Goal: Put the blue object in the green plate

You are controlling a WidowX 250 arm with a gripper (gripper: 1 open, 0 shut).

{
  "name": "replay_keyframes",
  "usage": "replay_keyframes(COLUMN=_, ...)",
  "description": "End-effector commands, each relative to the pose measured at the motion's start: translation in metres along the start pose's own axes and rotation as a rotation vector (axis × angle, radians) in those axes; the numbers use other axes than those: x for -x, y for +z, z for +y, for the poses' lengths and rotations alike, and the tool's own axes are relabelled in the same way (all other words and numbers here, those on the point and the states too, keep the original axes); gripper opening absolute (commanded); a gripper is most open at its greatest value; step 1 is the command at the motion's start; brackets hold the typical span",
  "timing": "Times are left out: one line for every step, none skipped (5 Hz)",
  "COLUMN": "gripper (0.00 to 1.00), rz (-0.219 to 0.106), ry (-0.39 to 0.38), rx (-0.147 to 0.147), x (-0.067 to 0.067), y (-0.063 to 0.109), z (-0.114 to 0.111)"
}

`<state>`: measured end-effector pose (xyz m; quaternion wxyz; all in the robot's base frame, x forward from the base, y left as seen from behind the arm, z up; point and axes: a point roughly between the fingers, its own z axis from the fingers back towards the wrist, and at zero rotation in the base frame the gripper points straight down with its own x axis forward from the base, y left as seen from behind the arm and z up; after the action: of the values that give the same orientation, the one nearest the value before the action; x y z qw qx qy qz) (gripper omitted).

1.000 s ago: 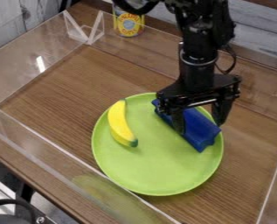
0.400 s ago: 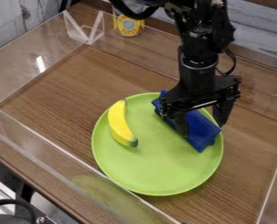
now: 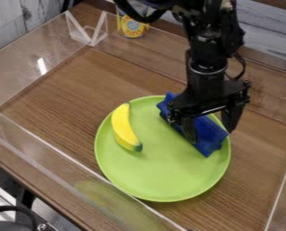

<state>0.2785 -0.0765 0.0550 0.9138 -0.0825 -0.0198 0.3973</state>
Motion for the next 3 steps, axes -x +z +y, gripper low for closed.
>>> replay_keyframes(gripper=1.0, rz=-0.013, ry=-0.011, rx=0.027, x=0.0008, y=0.0071, z=-0.0056)
replay_keyframes(gripper=1.0, rz=-0.012, ry=-0.013, rx=0.029, x=0.0015, y=0.0081, z=-0.006)
replay_keyframes(gripper=1.0, rz=-0.012, ry=-0.016, rx=0.032, x=0.0022, y=0.0093, z=-0.0064)
